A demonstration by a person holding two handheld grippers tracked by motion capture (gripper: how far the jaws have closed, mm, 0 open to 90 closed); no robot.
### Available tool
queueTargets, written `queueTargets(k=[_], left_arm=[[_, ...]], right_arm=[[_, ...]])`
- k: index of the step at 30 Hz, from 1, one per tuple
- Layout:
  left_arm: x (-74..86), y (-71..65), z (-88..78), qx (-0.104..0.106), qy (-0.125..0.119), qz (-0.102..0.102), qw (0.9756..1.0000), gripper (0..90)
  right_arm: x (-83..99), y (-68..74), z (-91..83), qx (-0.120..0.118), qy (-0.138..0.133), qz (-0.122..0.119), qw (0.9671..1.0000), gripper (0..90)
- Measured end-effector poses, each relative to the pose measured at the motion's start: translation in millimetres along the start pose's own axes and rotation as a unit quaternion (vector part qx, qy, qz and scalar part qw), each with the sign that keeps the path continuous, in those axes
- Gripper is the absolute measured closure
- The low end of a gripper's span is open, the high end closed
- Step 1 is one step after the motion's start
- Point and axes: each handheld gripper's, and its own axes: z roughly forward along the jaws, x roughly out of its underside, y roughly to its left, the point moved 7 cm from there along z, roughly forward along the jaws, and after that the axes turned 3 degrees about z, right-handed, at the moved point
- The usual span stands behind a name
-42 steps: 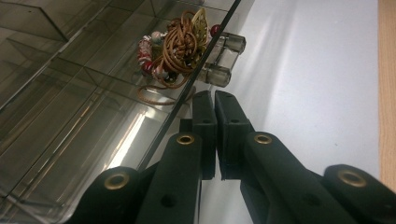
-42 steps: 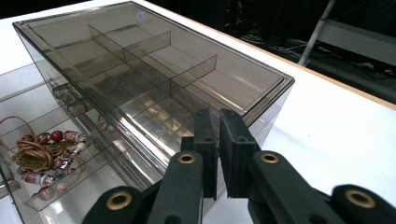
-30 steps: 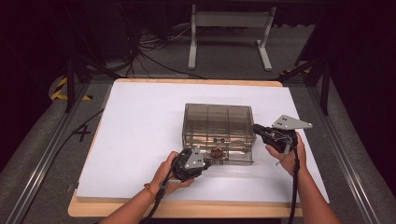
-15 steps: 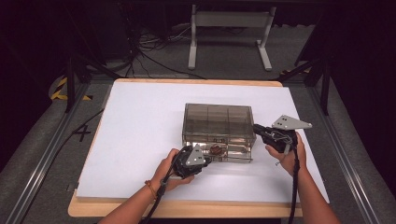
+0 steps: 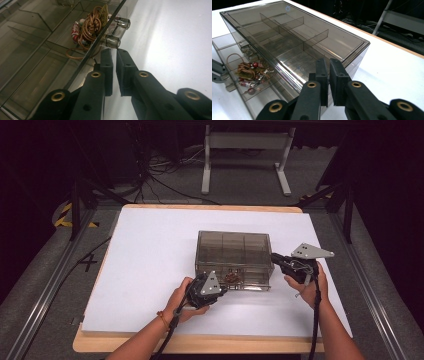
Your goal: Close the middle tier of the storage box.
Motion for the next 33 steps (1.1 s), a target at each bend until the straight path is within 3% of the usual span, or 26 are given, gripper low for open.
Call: queueTargets(k=[33], left_arm=[[-2.6, 13.7, 5.6, -0.016, -0.005, -0.007, 0.9998, 85.9]], right_arm=[[0.4, 0.1, 0.0, 0.0, -0.003, 0.004, 1.0, 86.0]])
